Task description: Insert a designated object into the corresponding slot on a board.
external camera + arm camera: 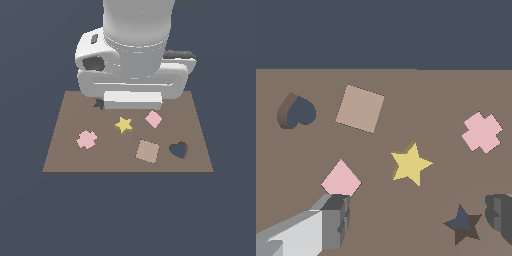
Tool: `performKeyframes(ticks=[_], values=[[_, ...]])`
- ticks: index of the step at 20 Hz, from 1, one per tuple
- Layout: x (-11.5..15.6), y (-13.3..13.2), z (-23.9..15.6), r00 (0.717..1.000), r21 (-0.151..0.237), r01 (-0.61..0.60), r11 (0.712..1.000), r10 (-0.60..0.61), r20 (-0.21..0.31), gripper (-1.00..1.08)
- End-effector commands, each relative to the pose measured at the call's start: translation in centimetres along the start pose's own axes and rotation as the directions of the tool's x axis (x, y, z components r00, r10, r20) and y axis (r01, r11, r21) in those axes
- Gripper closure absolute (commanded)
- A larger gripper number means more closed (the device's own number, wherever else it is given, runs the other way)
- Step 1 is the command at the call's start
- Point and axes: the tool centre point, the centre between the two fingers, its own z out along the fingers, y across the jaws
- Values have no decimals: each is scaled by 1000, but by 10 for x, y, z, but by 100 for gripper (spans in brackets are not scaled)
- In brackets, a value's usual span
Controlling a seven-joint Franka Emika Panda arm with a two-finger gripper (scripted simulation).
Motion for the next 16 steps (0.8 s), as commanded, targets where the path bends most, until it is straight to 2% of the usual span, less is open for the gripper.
performKeyframes(ticks=[1, 8, 16], values=[[0, 1, 6, 999, 1, -33, 999, 33, 2, -92], [0, 6, 35, 982, 4, -190, 982, 190, 11, -92], [-1, 12, 75, 916, 7, -401, 916, 400, 24, -92]])
